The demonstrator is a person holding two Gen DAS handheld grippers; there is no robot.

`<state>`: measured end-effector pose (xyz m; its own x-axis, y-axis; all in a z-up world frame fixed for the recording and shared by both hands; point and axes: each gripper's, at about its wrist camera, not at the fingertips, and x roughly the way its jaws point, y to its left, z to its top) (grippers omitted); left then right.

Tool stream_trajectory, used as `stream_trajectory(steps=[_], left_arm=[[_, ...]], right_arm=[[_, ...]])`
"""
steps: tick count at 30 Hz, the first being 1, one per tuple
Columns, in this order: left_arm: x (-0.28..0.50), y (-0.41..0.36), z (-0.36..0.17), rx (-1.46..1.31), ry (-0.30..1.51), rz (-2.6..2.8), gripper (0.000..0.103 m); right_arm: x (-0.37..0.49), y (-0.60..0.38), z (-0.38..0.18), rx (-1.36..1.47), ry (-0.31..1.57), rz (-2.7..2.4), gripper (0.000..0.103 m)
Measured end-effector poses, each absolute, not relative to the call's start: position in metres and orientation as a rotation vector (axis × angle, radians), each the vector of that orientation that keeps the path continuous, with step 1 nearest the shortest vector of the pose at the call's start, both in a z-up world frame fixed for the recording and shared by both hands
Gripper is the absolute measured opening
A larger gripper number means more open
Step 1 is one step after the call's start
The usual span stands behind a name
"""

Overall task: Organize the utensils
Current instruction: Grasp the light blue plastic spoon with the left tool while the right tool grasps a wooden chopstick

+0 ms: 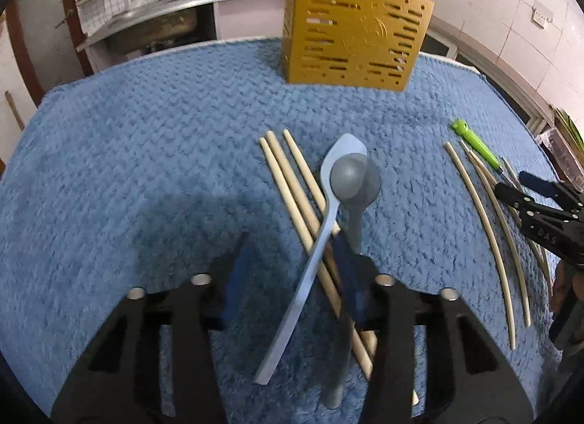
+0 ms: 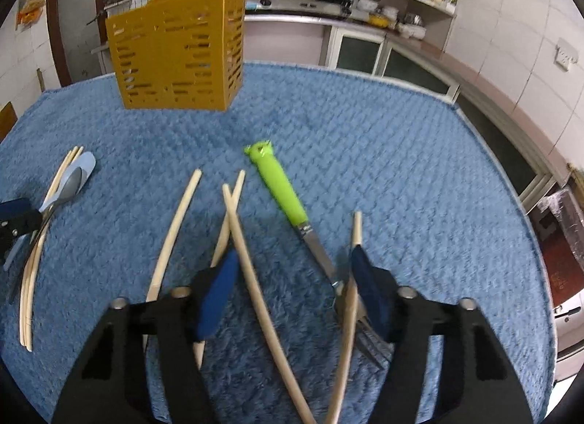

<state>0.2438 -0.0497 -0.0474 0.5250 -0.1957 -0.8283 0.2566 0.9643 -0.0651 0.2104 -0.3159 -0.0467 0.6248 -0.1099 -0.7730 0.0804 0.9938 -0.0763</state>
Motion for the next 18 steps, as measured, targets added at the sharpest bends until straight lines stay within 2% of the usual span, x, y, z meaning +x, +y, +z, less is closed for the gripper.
stream_trajectory(steps=[10, 14, 16, 17, 18], left_arm=[[0.263, -0.061, -0.05, 0.129, 1.014, -0.263, 0.04], [0.269, -0.066, -0.052, 0.166, 1.015, -0.259, 0.04], [0.269, -0.067, -0.051, 0.174, 1.019, -0.26, 0.035], [0.27, -0.067, -0.05, 0.177, 1.02, -0.261, 0.03], [0.27, -0.068, -0.049, 0.178, 1.023, -0.267, 0.022]], right_arm=[[0.226, -0.311, -0.047, -0.068, 0.949, -0.09, 0.052], [0.23, -0.307, -0.046, -0.097, 0.967, -0.078, 0.044], [0.231, -0.304, -0.045, -0.117, 0.982, -0.067, 0.04], [0.231, -0.303, -0.044, -0.124, 0.987, -0.063, 0.034], [0.231, -0.303, -0.043, -0.132, 0.994, -0.061, 0.028]])
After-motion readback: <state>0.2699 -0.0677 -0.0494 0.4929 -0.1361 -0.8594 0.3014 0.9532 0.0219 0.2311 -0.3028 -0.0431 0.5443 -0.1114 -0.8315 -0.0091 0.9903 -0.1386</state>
